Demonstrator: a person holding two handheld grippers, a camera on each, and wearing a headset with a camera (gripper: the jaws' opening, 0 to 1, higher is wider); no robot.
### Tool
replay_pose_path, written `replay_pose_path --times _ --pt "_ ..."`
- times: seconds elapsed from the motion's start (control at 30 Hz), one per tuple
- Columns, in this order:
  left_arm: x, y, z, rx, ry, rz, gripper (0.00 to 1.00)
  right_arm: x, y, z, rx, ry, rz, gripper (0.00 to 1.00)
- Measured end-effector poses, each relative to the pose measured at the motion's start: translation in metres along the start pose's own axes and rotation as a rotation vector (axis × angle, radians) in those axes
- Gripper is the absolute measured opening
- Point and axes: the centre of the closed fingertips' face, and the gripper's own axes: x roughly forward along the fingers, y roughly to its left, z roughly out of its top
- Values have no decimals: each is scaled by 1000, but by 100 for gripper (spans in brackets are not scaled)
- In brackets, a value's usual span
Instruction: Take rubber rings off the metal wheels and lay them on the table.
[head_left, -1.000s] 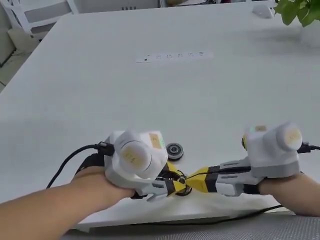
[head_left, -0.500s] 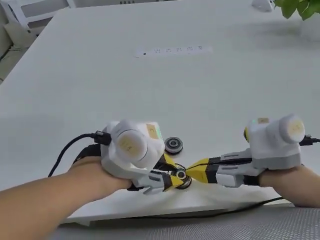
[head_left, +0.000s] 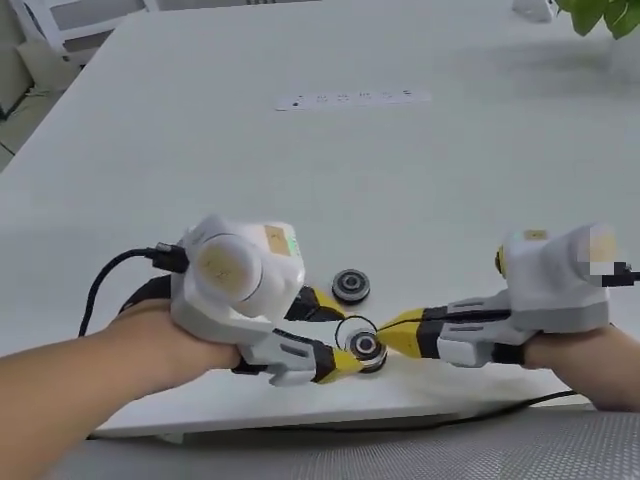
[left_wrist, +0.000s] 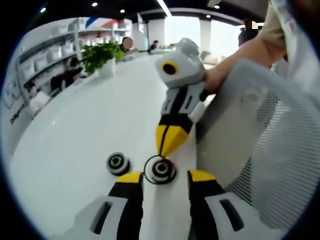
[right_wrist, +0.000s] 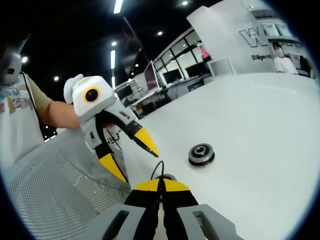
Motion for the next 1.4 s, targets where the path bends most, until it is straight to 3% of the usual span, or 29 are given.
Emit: replay_pose_path --times 0.27,0.6,1.03,1.4 --pt "-19 3 4 -33 -42 24 42 -2 0 6 -3 -8 11 0" --pt "-38 9 -2 -77 -57 49 52 -1 0 22 -13 -22 30 0" --pt "-58 17 -11 -109 -67 95 62 17 5 38 -78 17 72 0" --pt "-72 24 -25 -145 -57 133 65 38 3 40 -123 76 101 0"
